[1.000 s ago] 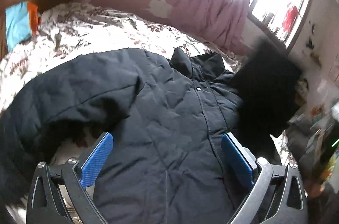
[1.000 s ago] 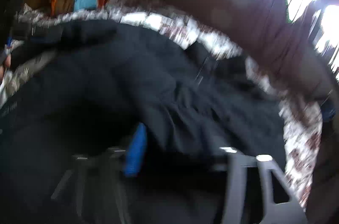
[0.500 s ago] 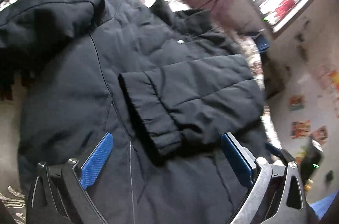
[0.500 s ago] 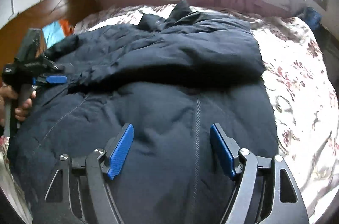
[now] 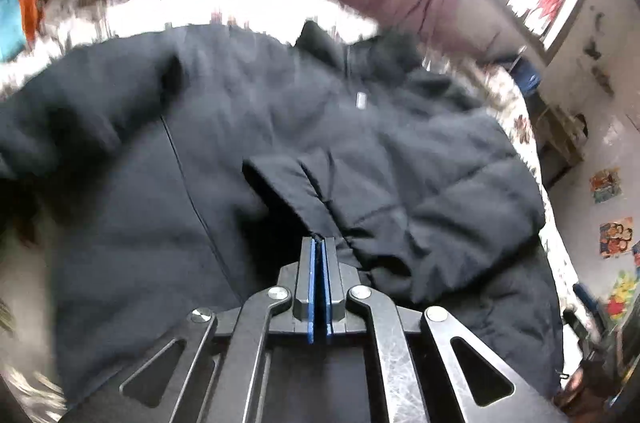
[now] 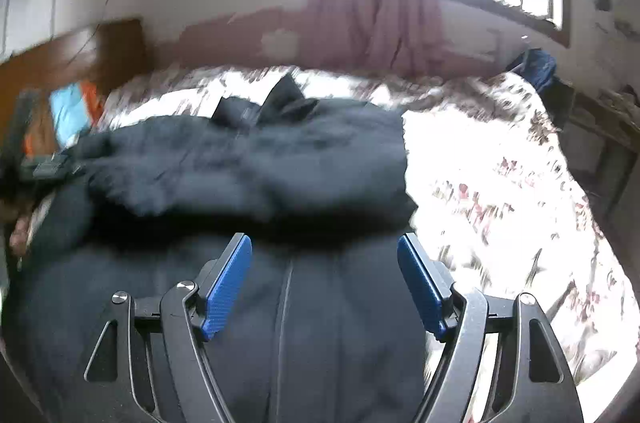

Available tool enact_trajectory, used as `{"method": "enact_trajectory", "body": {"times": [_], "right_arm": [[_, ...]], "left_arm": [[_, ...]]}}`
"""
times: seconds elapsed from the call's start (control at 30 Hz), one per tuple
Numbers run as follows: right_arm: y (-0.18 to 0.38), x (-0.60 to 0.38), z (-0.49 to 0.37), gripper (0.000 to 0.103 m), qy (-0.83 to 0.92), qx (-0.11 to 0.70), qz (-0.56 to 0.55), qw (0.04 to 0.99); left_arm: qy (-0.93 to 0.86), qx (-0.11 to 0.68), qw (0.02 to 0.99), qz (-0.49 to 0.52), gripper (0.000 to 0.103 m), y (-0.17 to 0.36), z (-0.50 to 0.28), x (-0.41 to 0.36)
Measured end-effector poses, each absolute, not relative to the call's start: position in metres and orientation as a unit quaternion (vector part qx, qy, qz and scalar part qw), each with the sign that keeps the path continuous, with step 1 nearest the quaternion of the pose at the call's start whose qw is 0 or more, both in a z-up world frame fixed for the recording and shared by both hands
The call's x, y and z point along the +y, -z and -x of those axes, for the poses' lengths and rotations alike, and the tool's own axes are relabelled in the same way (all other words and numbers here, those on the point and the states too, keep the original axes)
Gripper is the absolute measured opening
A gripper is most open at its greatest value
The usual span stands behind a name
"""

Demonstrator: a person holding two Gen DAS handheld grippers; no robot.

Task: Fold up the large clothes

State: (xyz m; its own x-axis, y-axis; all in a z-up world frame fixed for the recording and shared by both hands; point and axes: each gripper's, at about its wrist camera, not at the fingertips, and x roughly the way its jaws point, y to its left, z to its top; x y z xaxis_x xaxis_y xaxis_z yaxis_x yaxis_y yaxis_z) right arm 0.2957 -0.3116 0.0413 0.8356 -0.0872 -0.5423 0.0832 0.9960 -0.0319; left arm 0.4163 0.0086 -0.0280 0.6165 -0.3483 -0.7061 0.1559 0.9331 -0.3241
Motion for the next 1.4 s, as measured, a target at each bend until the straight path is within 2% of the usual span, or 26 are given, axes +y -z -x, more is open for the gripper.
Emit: {"method": "enact_trajectory", "body": {"times": [0.1,0.17,0.2,0.23,0.4,0.5,0.7,0.77,0.83,0.87,0.97,1.07,1.1,1.13,1.23,1.4], "right_arm": [[-0.057,-0.32,-0.333,0.069,0.048,0.27,-0.008,0.962],[-0.054,-0.32,-0.364,0.05,0.045,0.282,-0.017,0.958],[-0.048,-0.32,-0.381,0.036,0.041,0.296,-0.024,0.954],[-0.041,-0.318,-0.397,0.031,0.041,0.31,-0.028,0.949],[0.028,-0.303,-0.445,0.031,0.041,0.399,-0.013,0.916],[0.045,-0.301,-0.447,0.031,0.045,0.397,-0.016,0.917],[0.052,-0.292,-0.442,0.032,0.057,0.39,0.002,0.919],[0.044,-0.289,-0.432,0.04,0.06,0.384,0.002,0.921],[0.031,-0.29,-0.414,0.06,0.053,0.381,-0.012,0.923],[0.025,-0.292,-0.403,0.061,0.051,0.381,-0.019,0.923],[0.016,-0.29,-0.377,0.062,0.029,0.398,-0.047,0.916],[0.012,-0.278,-0.354,0.068,0.035,0.412,-0.038,0.91],[0.011,-0.27,-0.346,0.072,0.032,0.414,-0.033,0.909],[0.009,-0.262,-0.338,0.079,0.029,0.415,-0.027,0.909],[0.006,-0.24,-0.315,0.089,0.025,0.416,-0.012,0.909],[0.002,-0.201,-0.301,0.09,0.013,0.412,0.004,0.911]], "left_arm": [[0.117,0.361,0.921,0.088,0.004,-0.002,-0.41,0.02],[0.096,0.349,0.93,0.057,0.004,-0.012,-0.408,0.022],[0.089,0.349,0.932,0.043,0.004,-0.013,-0.41,0.022],[0.081,0.356,0.931,0.033,0.004,-0.01,-0.412,0.023],[0.066,0.399,0.914,-0.031,0.004,0.024,-0.418,0.015],[0.076,0.446,0.892,-0.019,0.004,0.051,-0.425,0.021],[0.086,0.457,0.885,0.022,0.007,0.063,-0.436,0.031],[0.09,0.456,0.885,0.034,0.007,0.064,-0.435,0.033],[0.105,0.453,0.884,0.054,0.008,0.062,-0.433,0.038],[0.111,0.452,0.883,0.066,0.01,0.06,-0.43,0.043],[0.133,0.45,0.874,0.126,0.021,0.054,-0.413,0.058],[0.155,0.459,0.857,0.173,0.048,0.047,-0.39,0.069],[0.17,0.455,0.852,0.194,0.071,0.044,-0.378,0.073],[0.178,0.445,0.852,0.211,0.087,0.041,-0.367,0.078],[0.168,0.391,0.863,0.273,0.1,0.034,-0.329,0.104],[0.115,0.331,0.862,0.367,0.1,0.05,-0.286,0.162]]}}
